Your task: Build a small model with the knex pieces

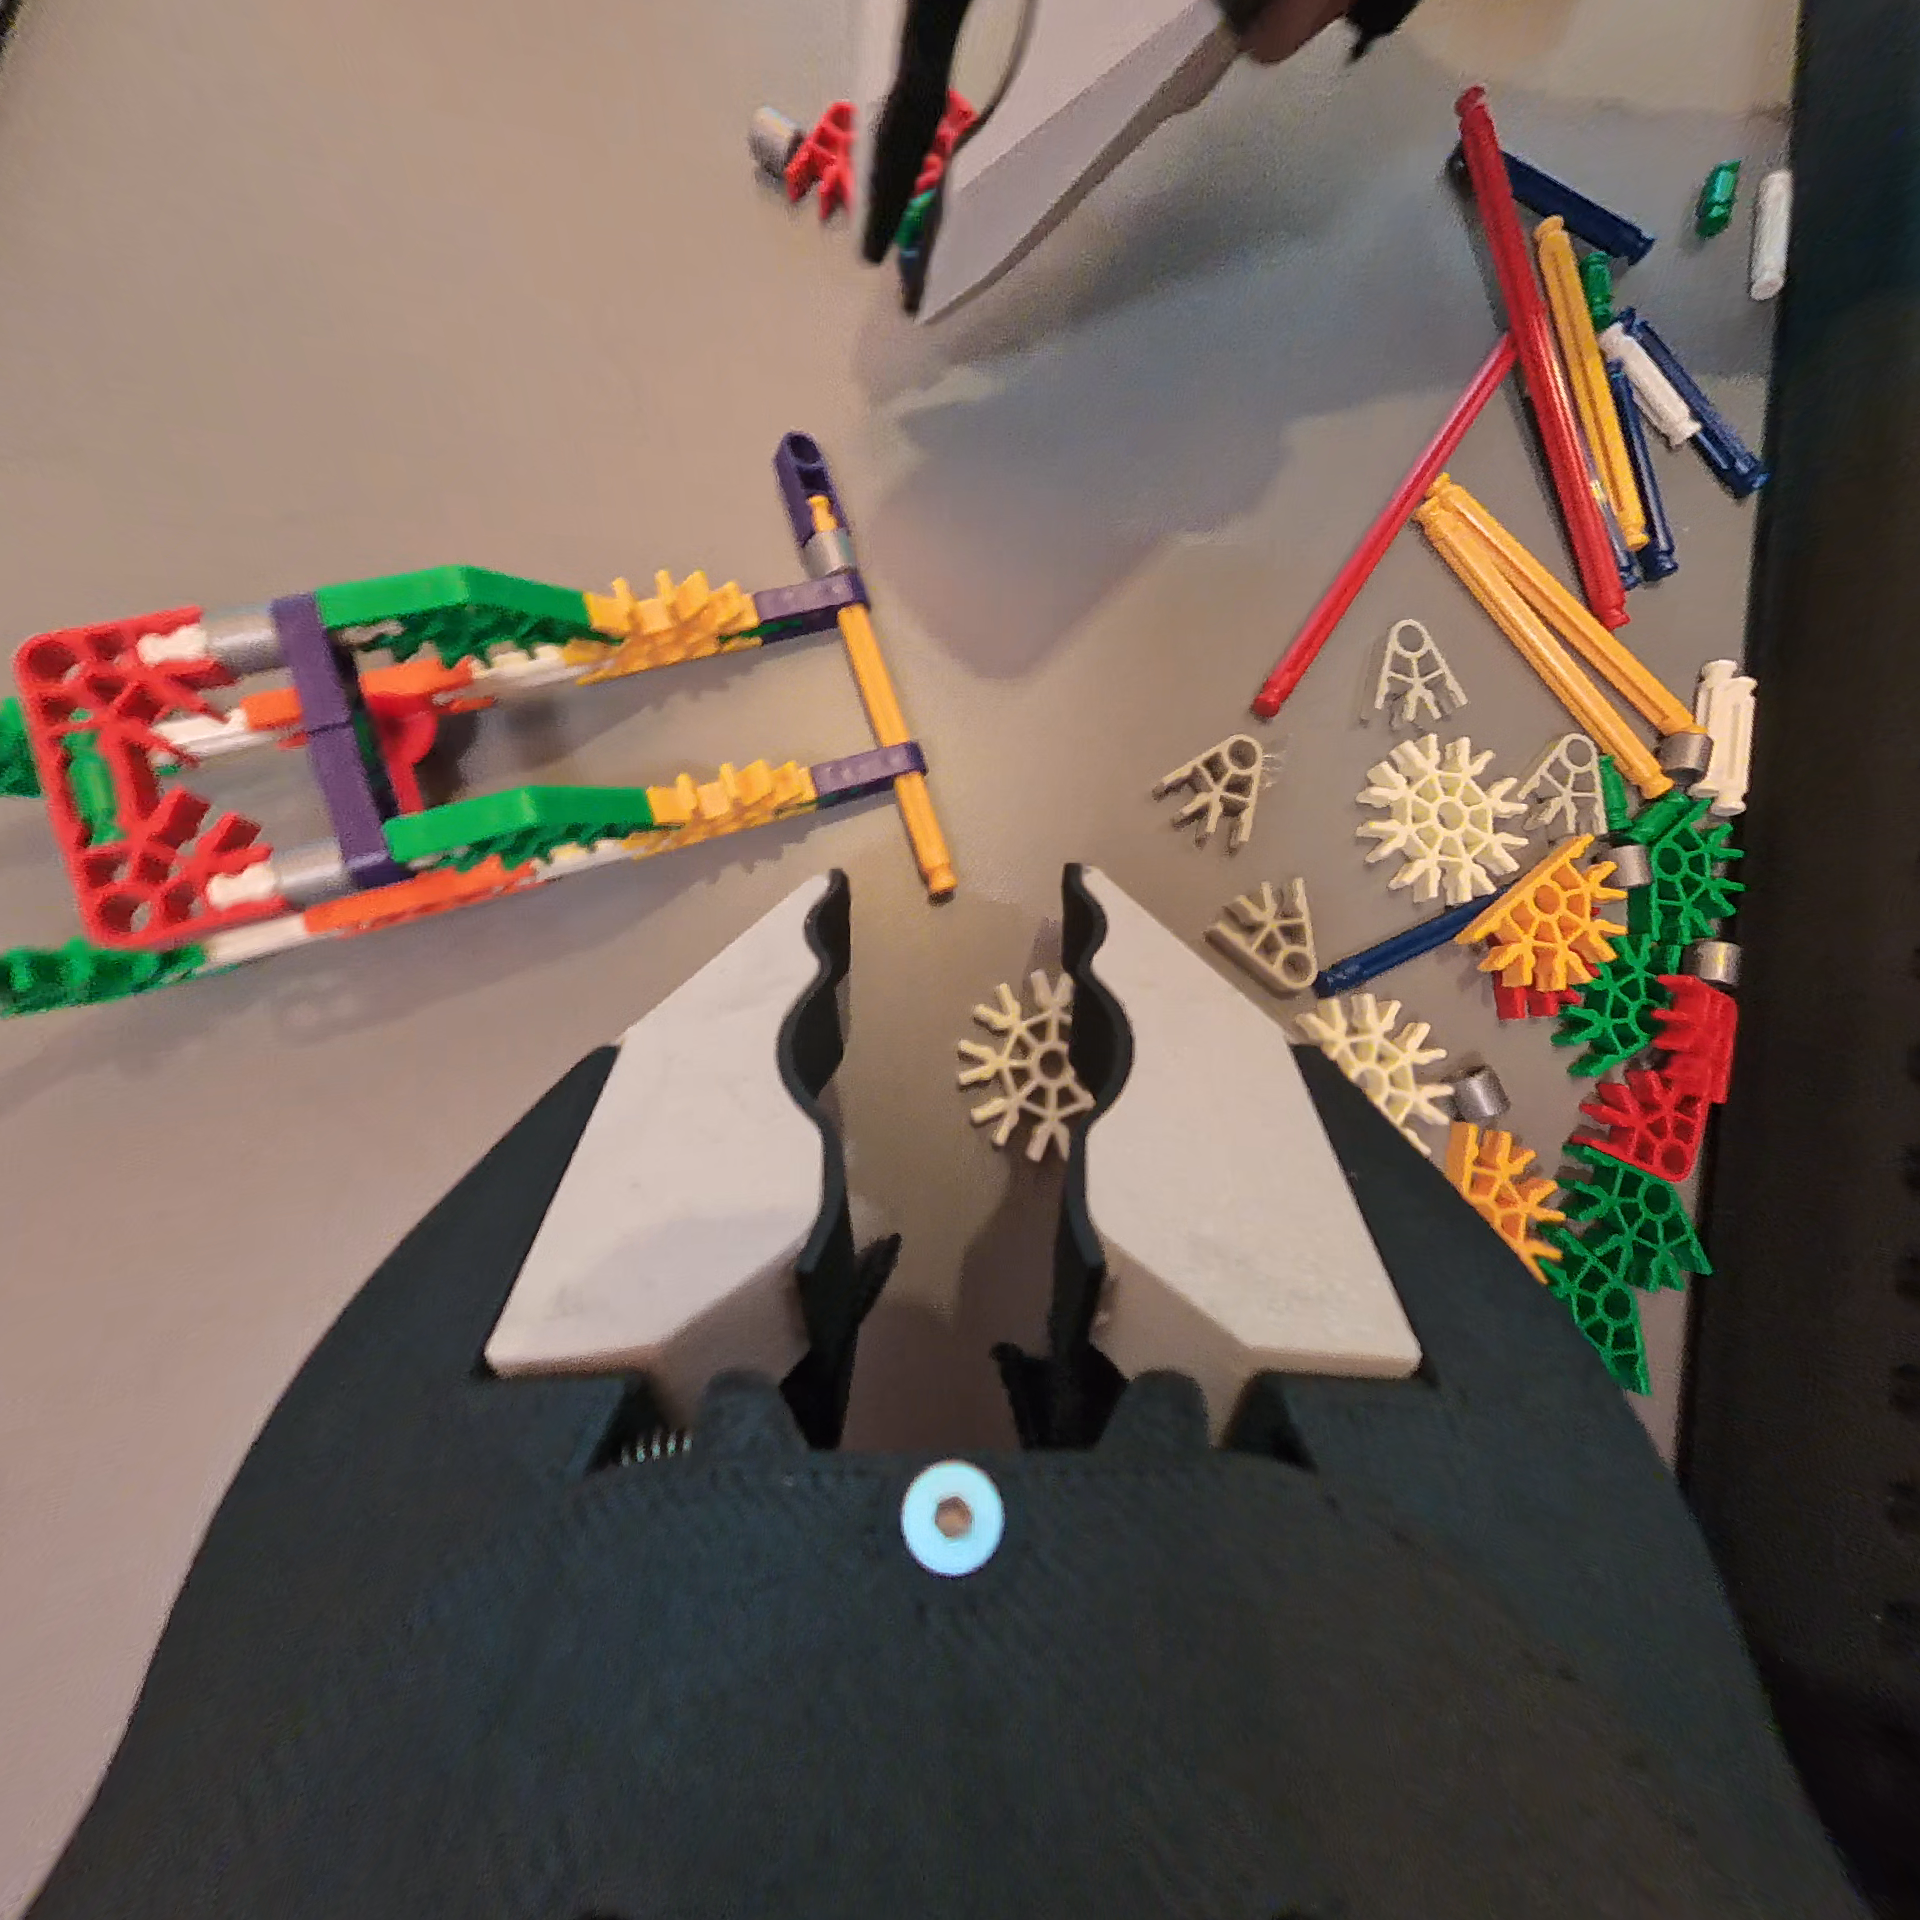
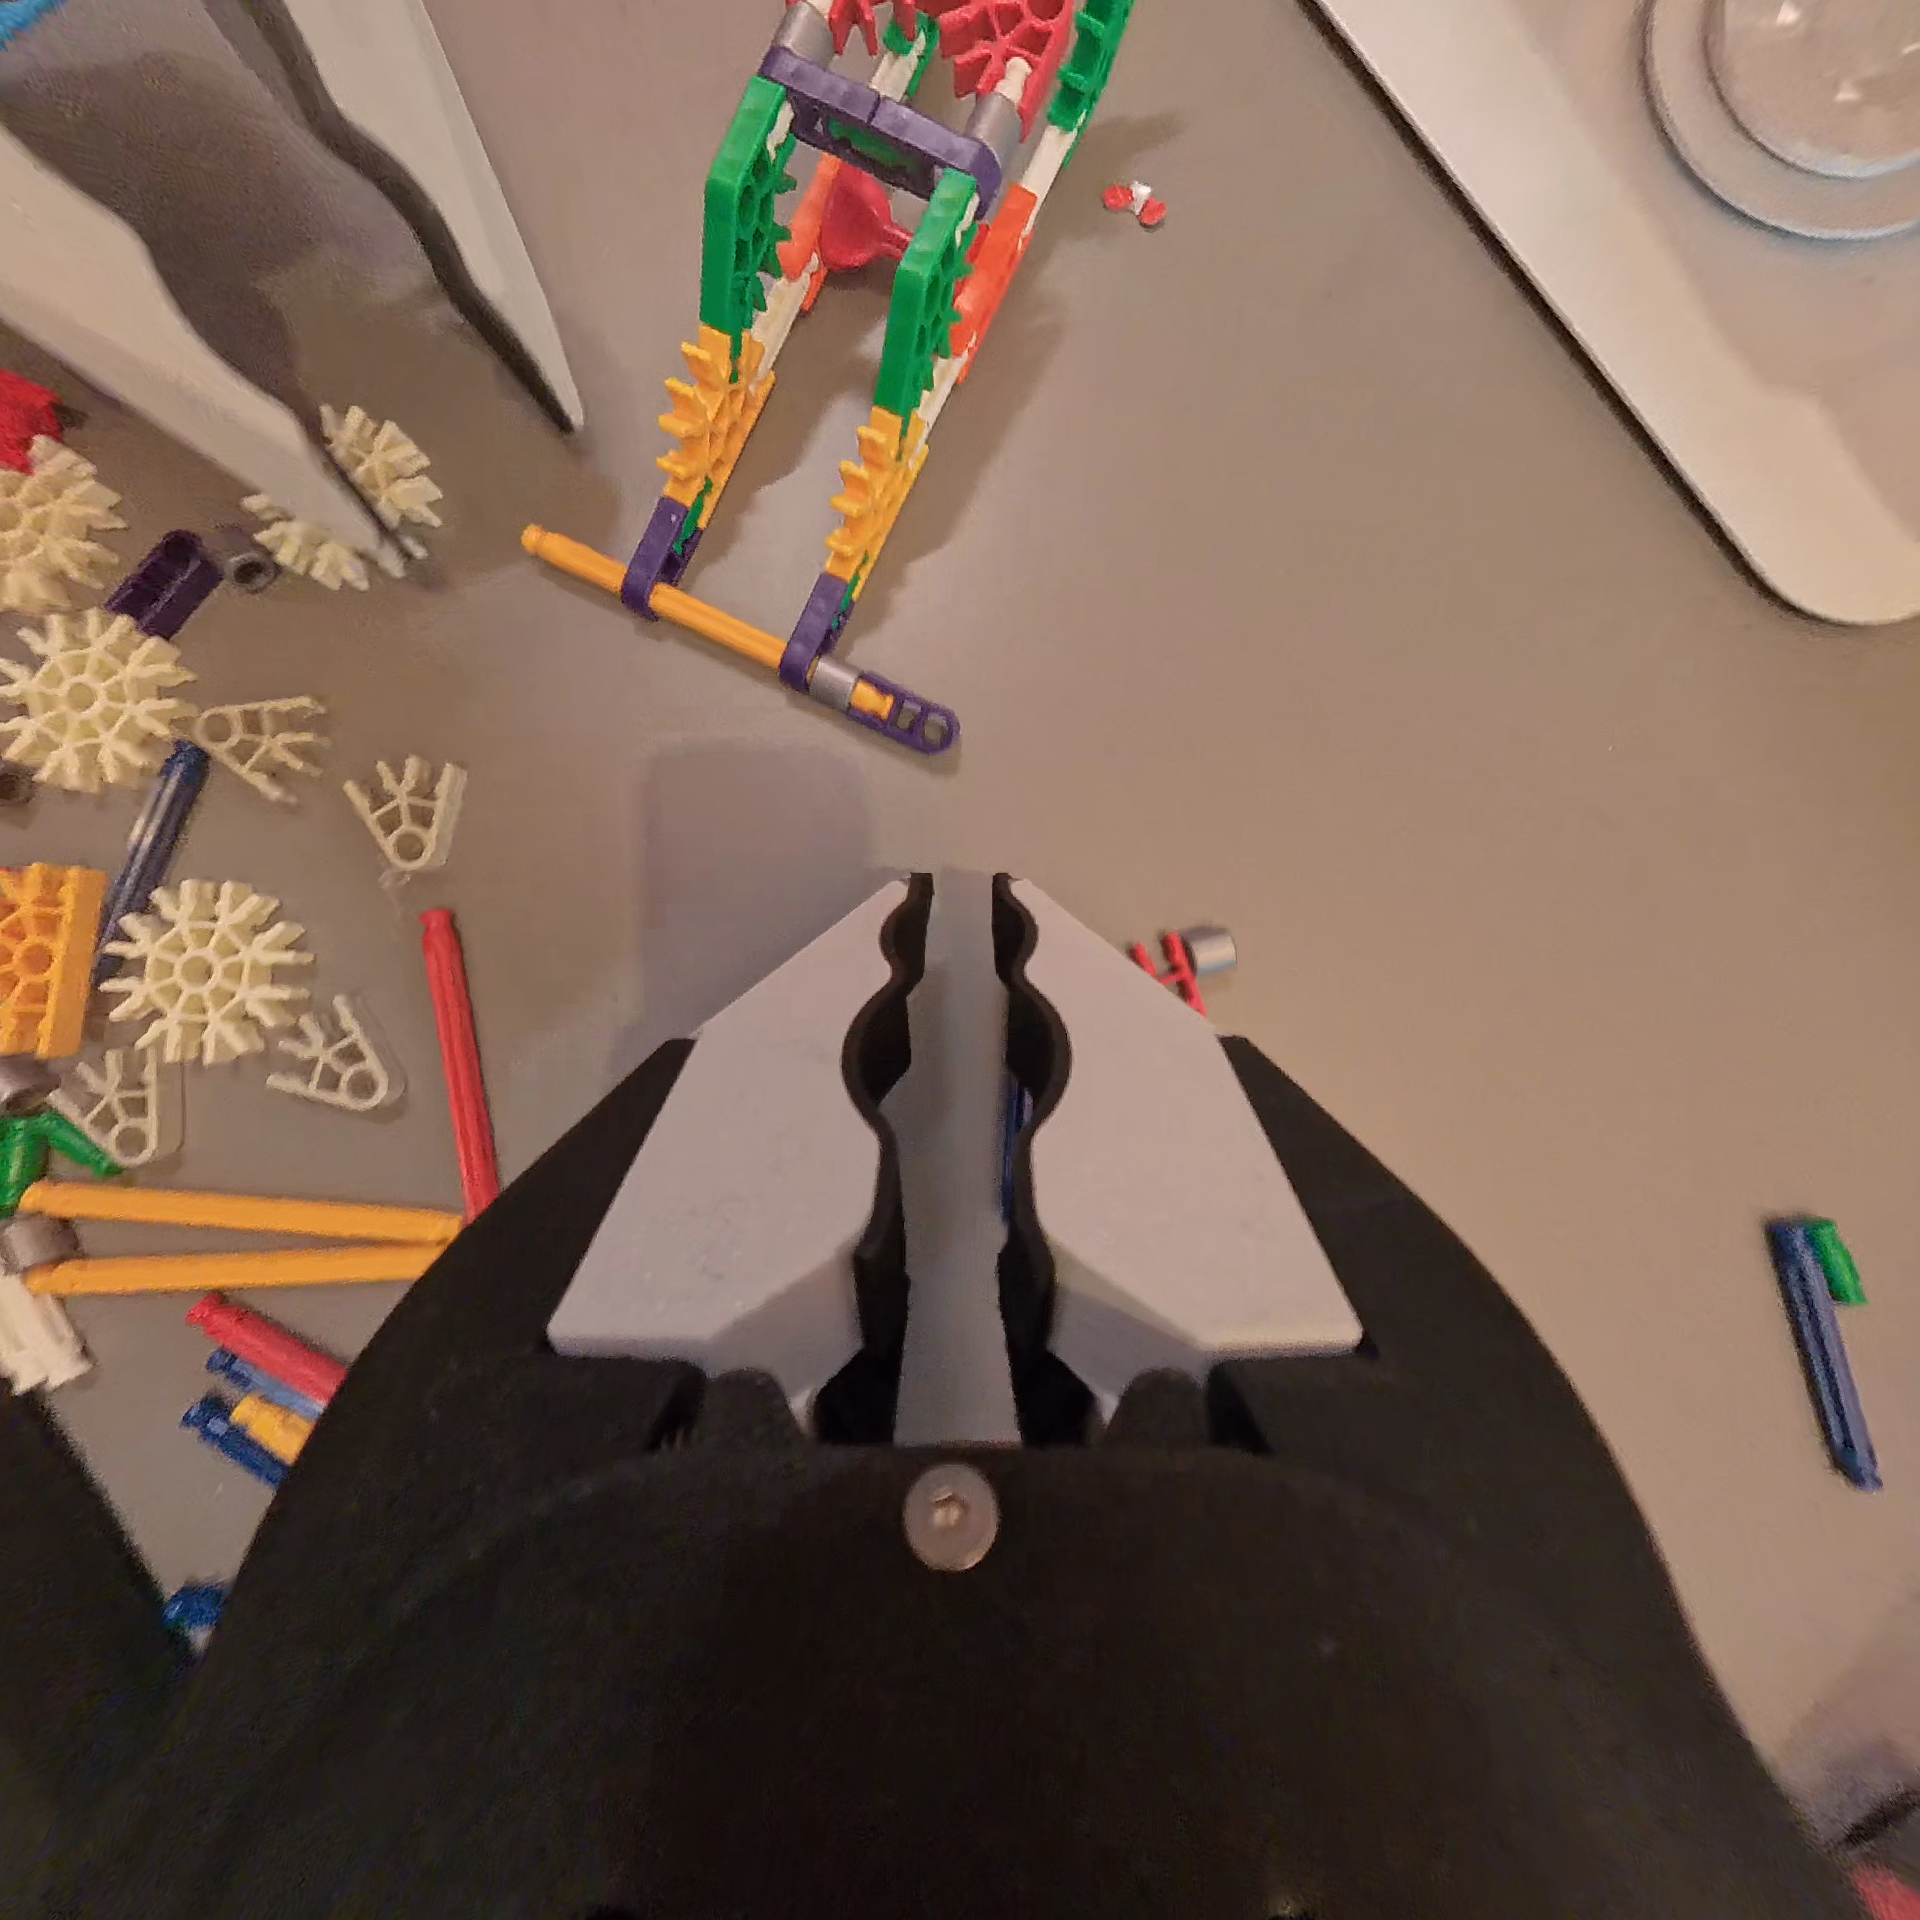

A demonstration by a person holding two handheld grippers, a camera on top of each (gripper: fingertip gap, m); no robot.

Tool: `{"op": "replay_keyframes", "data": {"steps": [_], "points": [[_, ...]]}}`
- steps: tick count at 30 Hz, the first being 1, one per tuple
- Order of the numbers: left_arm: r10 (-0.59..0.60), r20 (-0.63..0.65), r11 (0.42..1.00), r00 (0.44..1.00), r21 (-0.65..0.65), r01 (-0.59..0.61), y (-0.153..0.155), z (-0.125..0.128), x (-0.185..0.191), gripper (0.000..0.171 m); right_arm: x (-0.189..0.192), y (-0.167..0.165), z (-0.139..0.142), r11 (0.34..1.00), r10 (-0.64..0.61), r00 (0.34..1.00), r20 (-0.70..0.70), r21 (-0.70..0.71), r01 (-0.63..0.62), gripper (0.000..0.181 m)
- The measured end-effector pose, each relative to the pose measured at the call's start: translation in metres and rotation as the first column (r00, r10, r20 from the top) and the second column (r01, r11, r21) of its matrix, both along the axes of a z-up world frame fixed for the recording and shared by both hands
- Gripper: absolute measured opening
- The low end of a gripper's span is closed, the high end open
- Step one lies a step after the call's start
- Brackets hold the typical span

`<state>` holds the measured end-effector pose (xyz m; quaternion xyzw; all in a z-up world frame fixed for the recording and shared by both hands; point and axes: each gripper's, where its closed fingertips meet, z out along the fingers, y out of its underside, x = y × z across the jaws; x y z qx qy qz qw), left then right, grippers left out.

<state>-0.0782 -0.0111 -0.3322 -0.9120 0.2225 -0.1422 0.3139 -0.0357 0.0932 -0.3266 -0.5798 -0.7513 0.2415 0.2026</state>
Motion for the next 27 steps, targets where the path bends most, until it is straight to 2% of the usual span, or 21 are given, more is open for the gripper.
{"op": "replay_keyframes", "data": {"steps": [6, 8, 14, 17, 20, 24, 27], "points": [[0.060, -0.044, 0.998, 0.997, -0.002, -0.060, -0.013, 0.007, -0.015, 0.034, 0.034, -0.009, 0.013, 0.997, -0.008, 1.000, -0.024, -0.072, 0.006, 0.020], [0.088, -0.084, 0.995, 0.993, 0.046, -0.084, -0.012, 0.014, -0.026, 0.036, 0.042, -0.014, 0.016, 0.996, -0.016, 0.999, -0.032, -0.091, 0.013, 0.023], [0.126, -0.184, 0.989, 0.975, 0.105, -0.108, 0.002, 0.040, -0.066, 0.045, 0.042, -0.021, 0.023, 0.991, -0.049, 0.996, -0.075, -0.125, 0.039, 0.030], [0.135, -0.237, 0.988, 0.962, 0.100, -0.115, 0.010, 0.045, -0.081, 0.048, 0.021, -0.022, 0.029, 0.987, -0.089, 0.988, -0.124, -0.146, 0.071, 0.030], [0.141, -0.230, 0.987, 0.963, 0.106, -0.120, 0.013, 0.048, -0.075, 0.047, -0.017, -0.024, 0.033, 0.984, -0.115, 0.978, -0.175, -0.151, 0.089, 0.031], [0.165, -0.241, 0.985, 0.956, 0.087, -0.148, 0.002, 0.040, -0.063, 0.046, -0.068, -0.025, 0.025, 0.985, -0.131, 0.975, -0.177, -0.136, 0.108, 0.033], [0.198, -0.212, 0.979, 0.957, 0.086, -0.184, -0.011, 0.035, -0.054, 0.046, -0.092, -0.025, 0.007, 0.980, -0.156, 0.979, -0.133, -0.142, 0.137, 0.040]]}}
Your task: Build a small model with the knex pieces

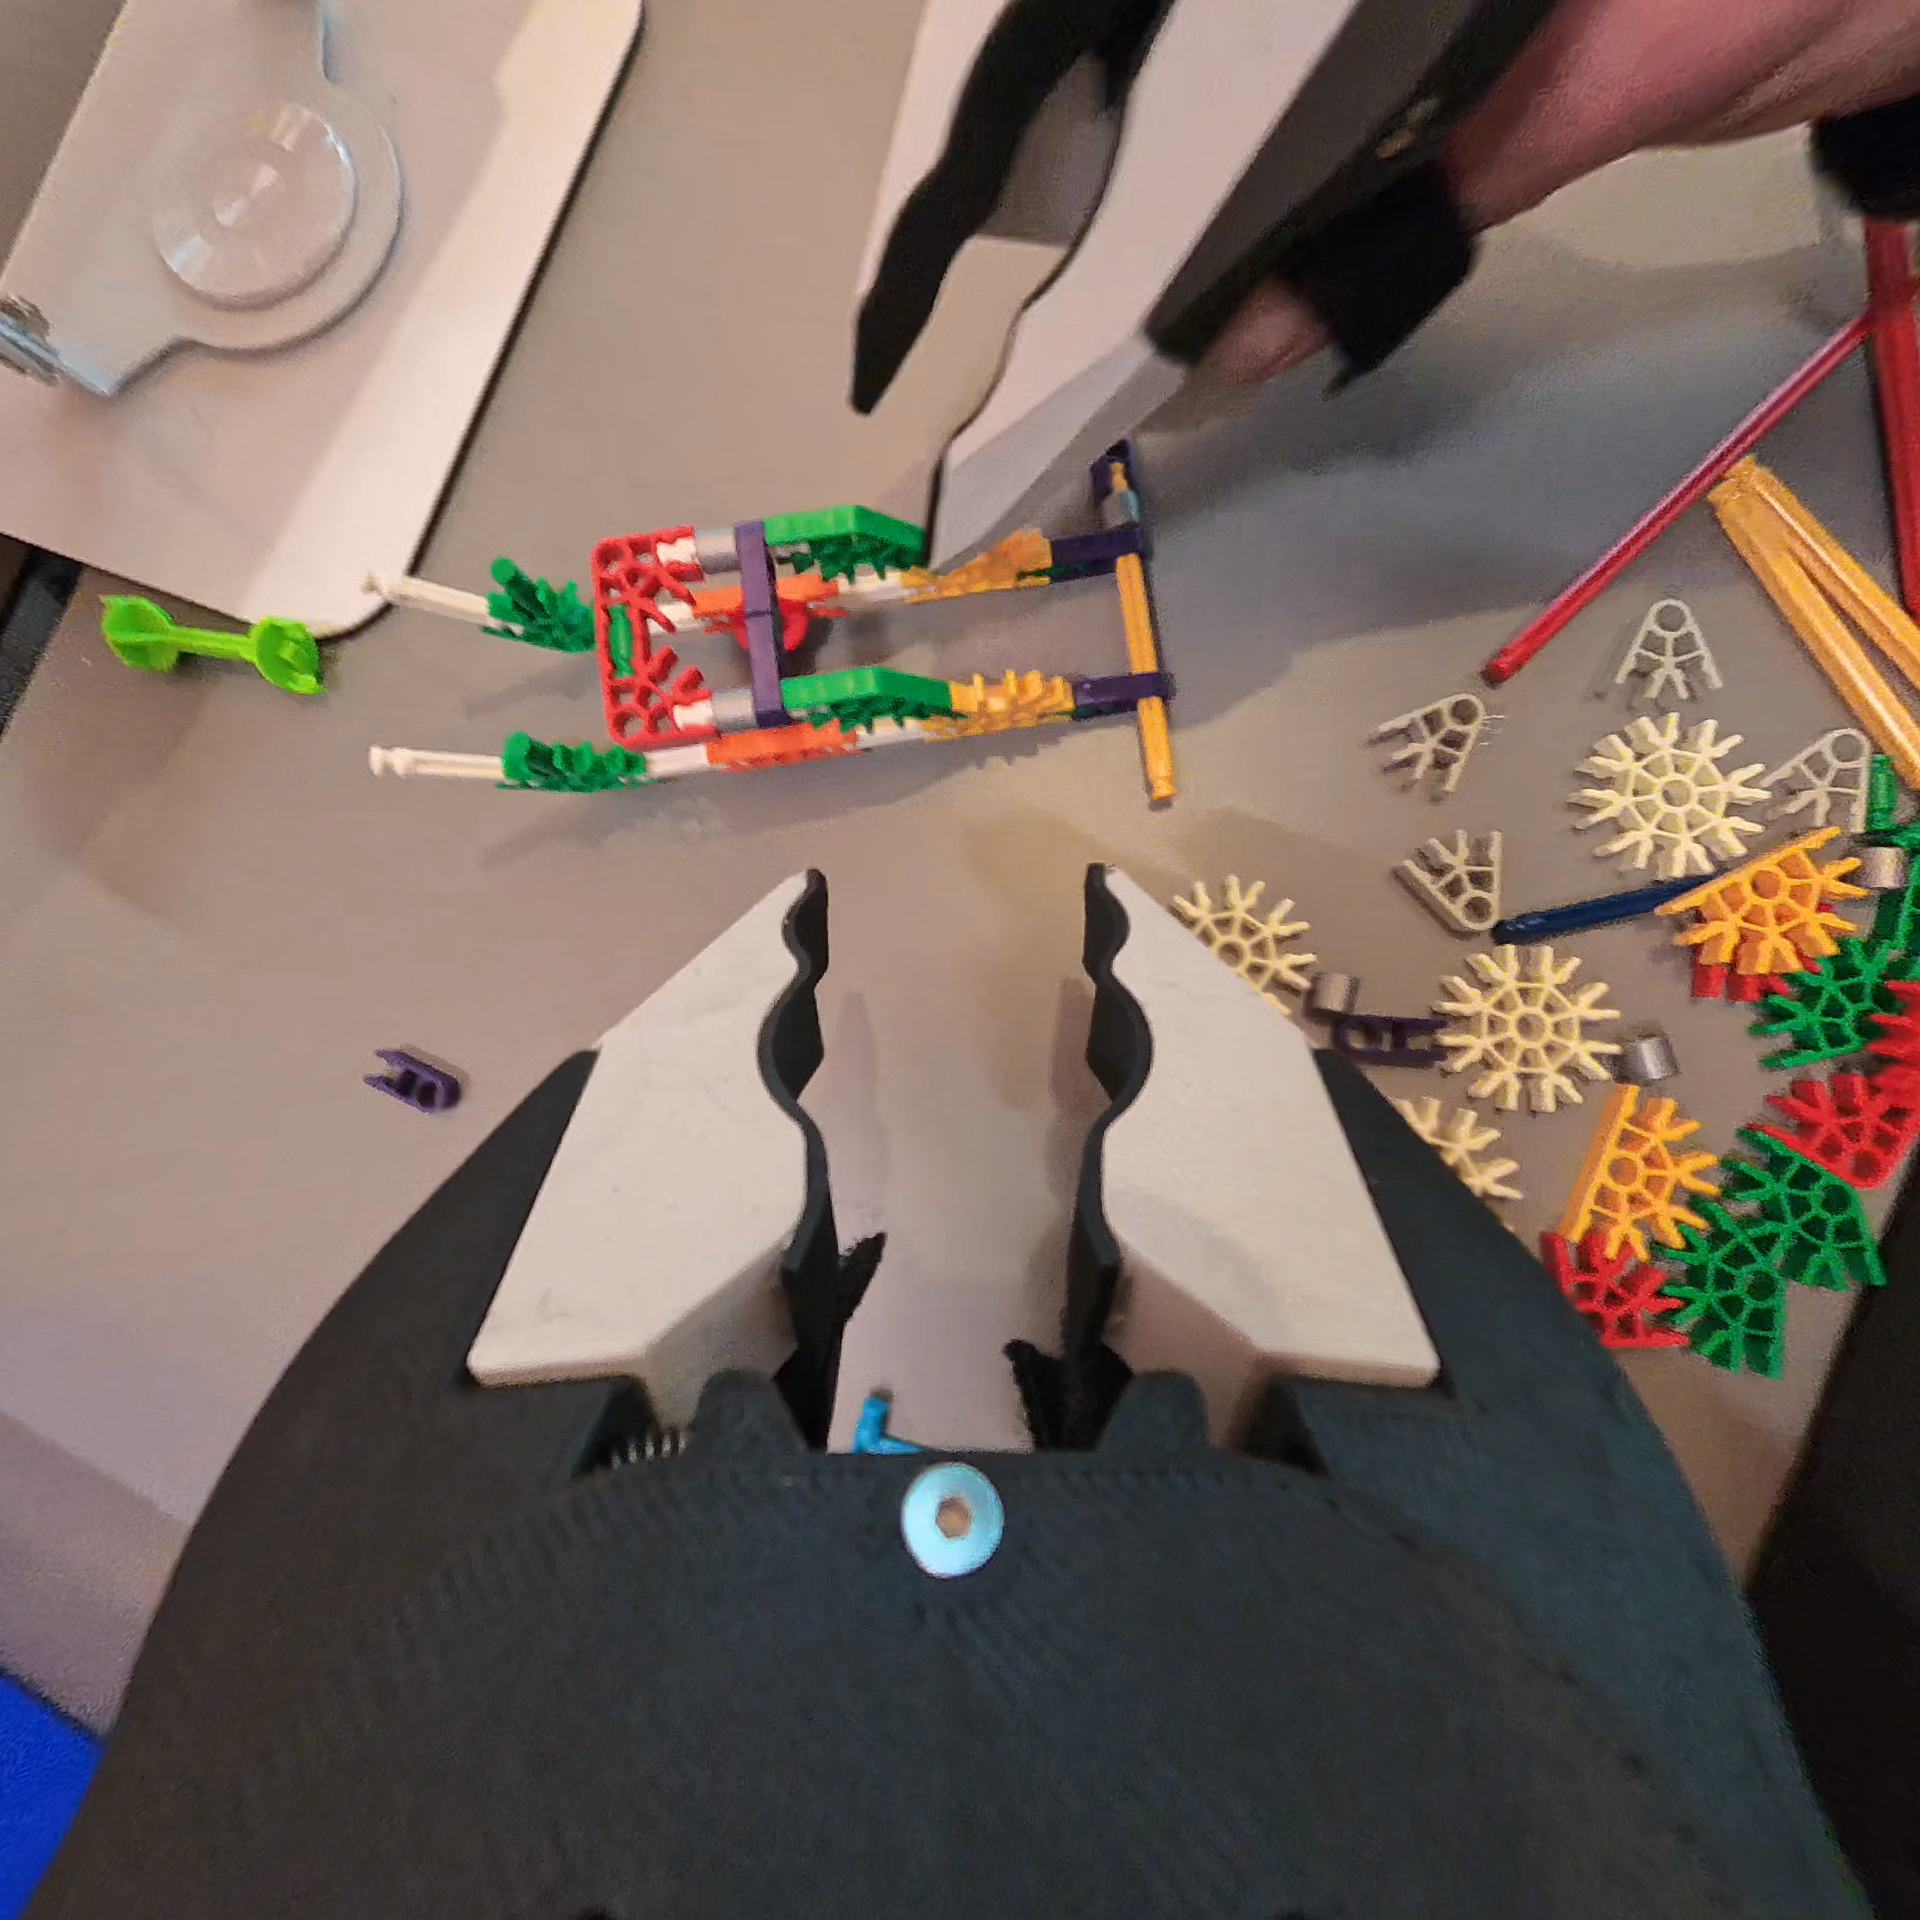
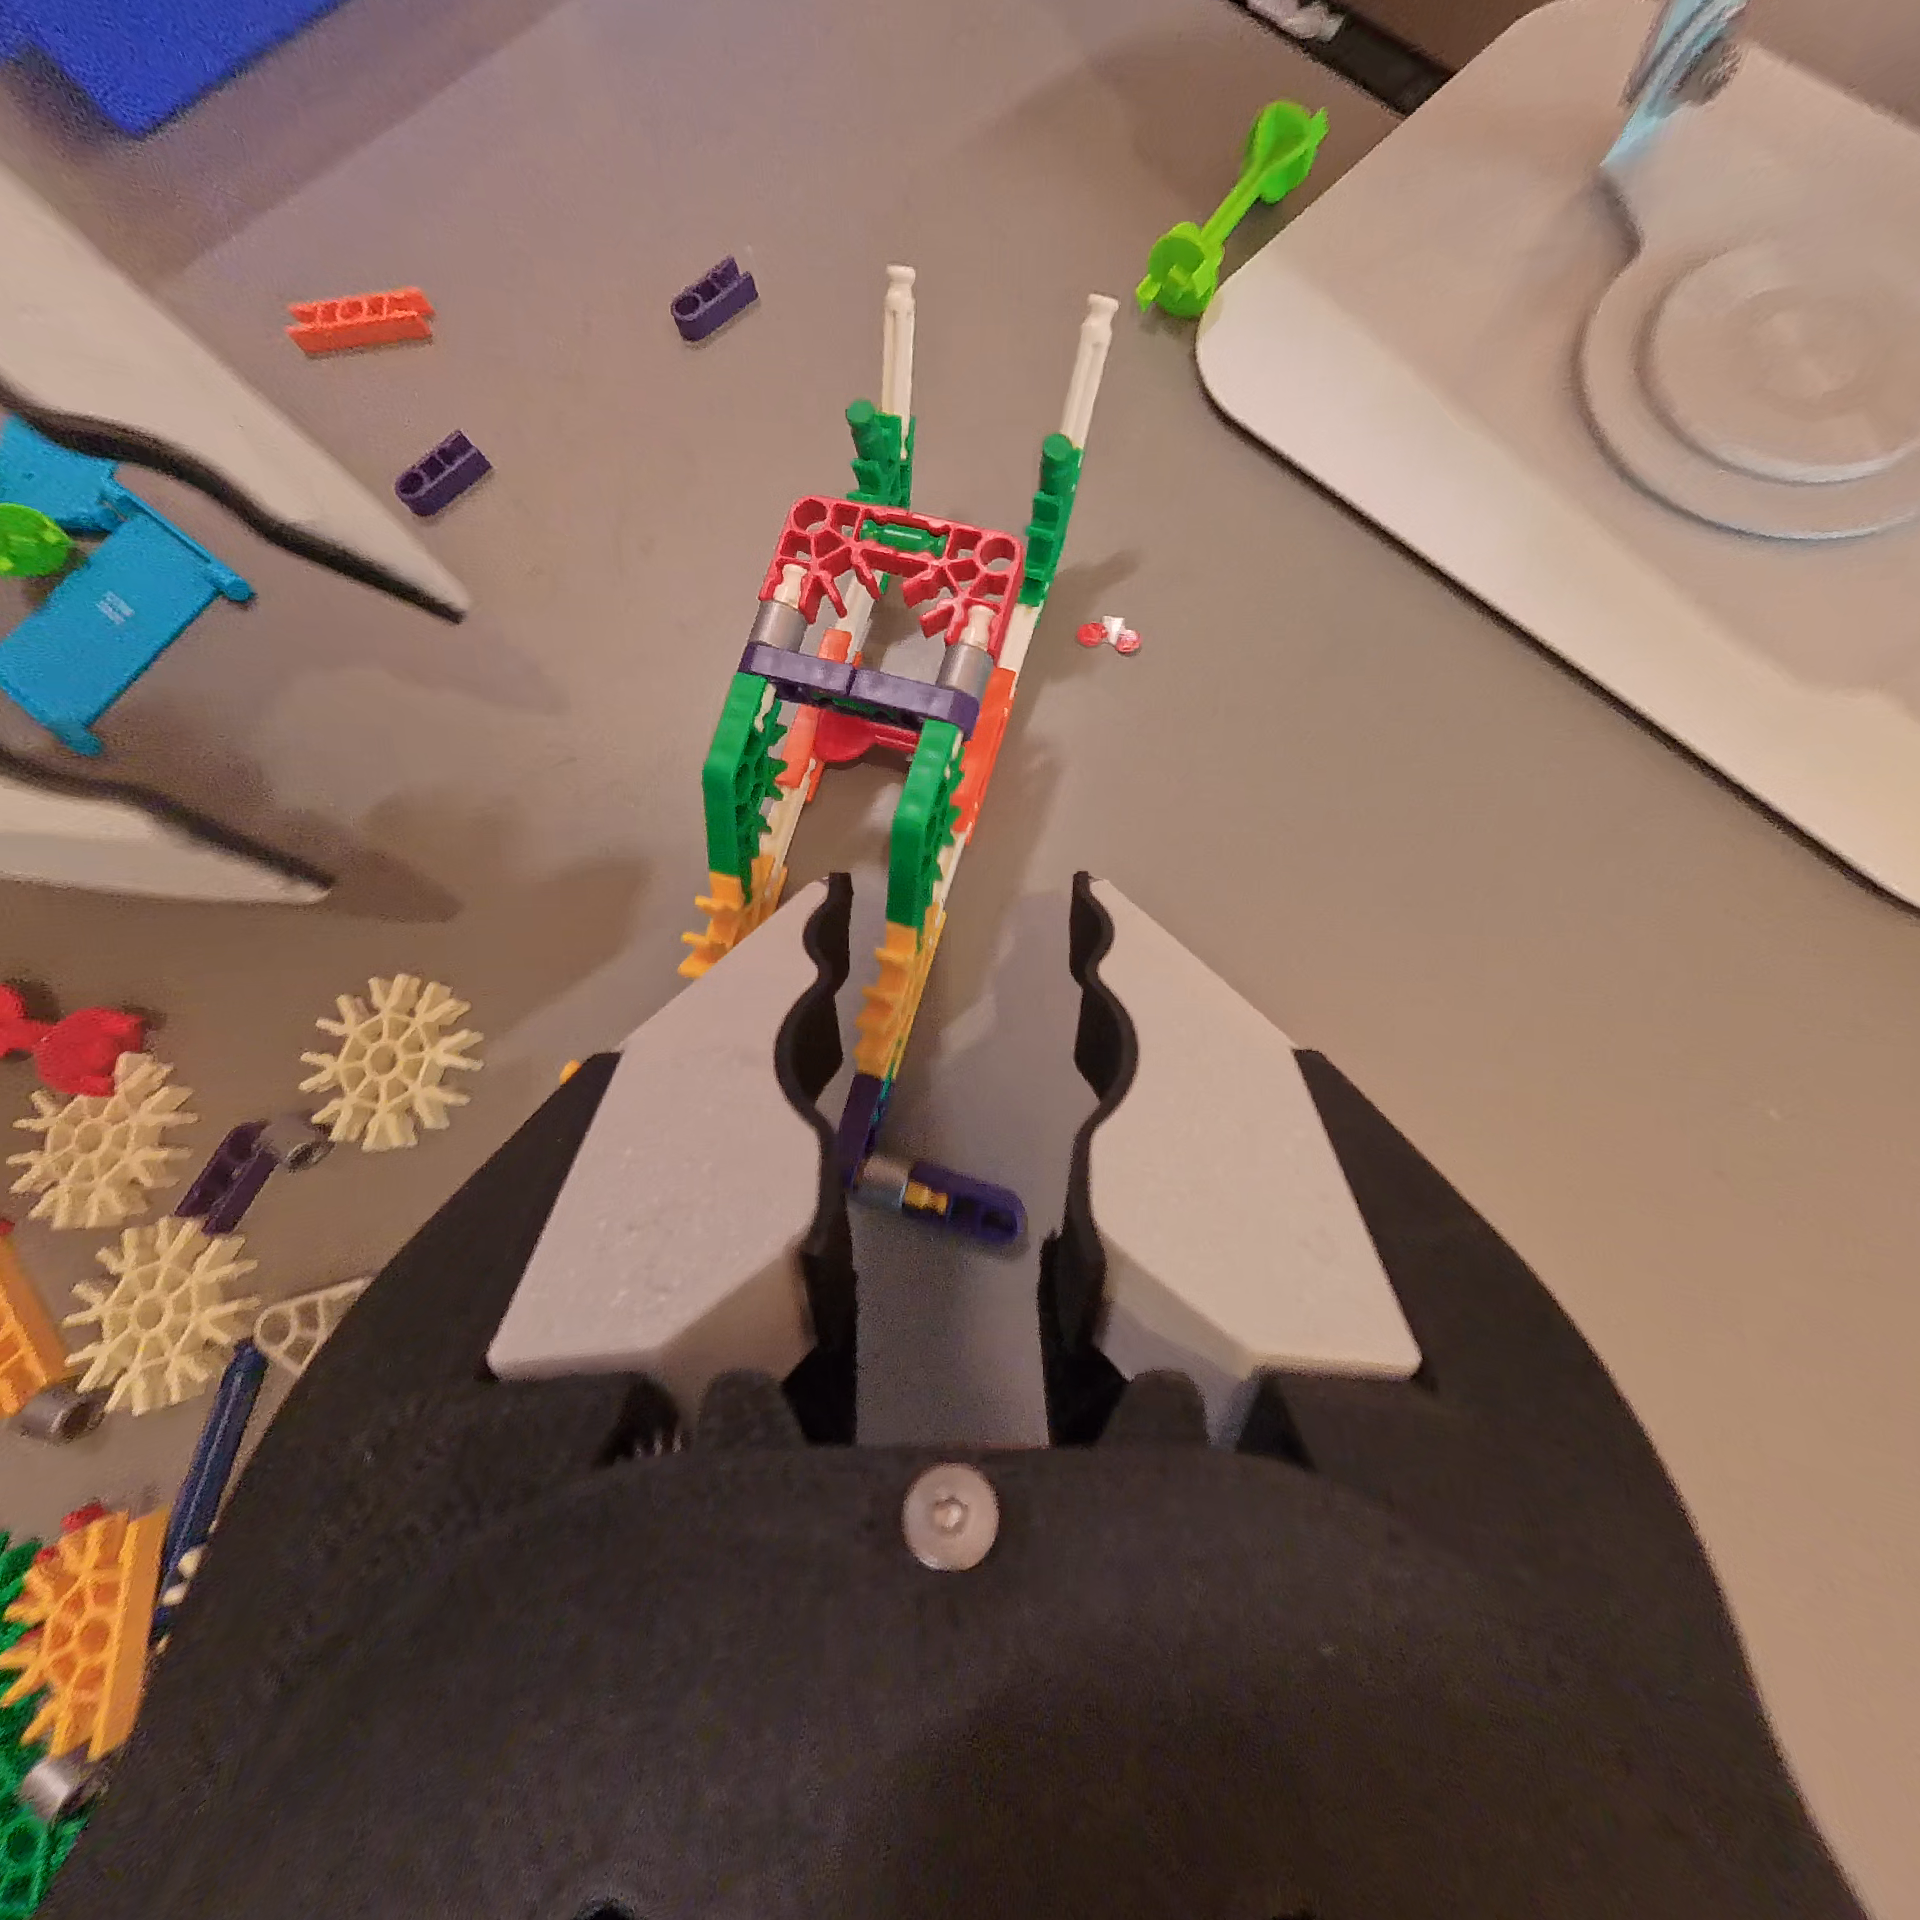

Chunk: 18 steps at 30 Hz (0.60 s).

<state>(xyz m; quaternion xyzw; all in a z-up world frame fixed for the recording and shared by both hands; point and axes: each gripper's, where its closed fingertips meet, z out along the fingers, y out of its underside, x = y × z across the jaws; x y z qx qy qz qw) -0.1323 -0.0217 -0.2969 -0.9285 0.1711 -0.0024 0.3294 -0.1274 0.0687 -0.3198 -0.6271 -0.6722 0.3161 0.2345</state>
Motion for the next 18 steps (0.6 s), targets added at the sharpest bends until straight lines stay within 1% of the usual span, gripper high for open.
{"op": "replay_keyframes", "data": {"steps": [4, 6, 7, 8, 11, 15, 18], "points": [[0.047, 0.021, 0.999, 0.999, 0.009, -0.047, -0.016, -0.003, 0.004, 0.046, -0.013, -0.006, -0.021, 1.000, 0.022, 0.999, 0.050, -0.003, -0.021, 0.039], [0.070, 0.035, 0.997, 0.997, 0.017, -0.070, -0.023, -0.004, 0.003, 0.045, -0.016, -0.007, -0.025, 0.999, 0.031, 0.998, 0.051, 0.014, -0.032, 0.027], [0.079, 0.038, 0.997, 0.996, 0.020, -0.080, -0.027, -0.004, 0.003, 0.045, -0.018, -0.009, -0.025, 0.999, 0.039, 0.998, 0.048, 0.015, -0.040, 0.025], [0.087, 0.044, 0.996, 0.995, 0.022, -0.088, -0.029, -0.005, 0.002, 0.044, -0.018, -0.010, -0.025, 0.999, 0.051, 0.997, 0.050, 0.015, -0.052, 0.013], [0.097, 0.054, 0.995, 0.994, 0.024, -0.099, -0.036, -0.007, 0.002, 0.043, -0.019, -0.008, -0.026, 0.994, 0.095, 0.993, 0.066, 0.045, -0.098, 0.003], [0.098, 0.063, 0.995, 0.993, 0.024, -0.099, -0.040, -0.008, 0.003, 0.042, -0.020, -0.007, -0.026, 0.979, 0.186, 0.980, 0.073, 0.069, -0.191, 0.003], [0.091, 0.081, 0.996, 0.993, 0.019, -0.093, -0.041, -0.009, 0.006, 0.042, -0.021, -0.010, -0.026, 0.951, 0.297, 0.951, 0.087, 0.062, -0.303, 0.003]]}}
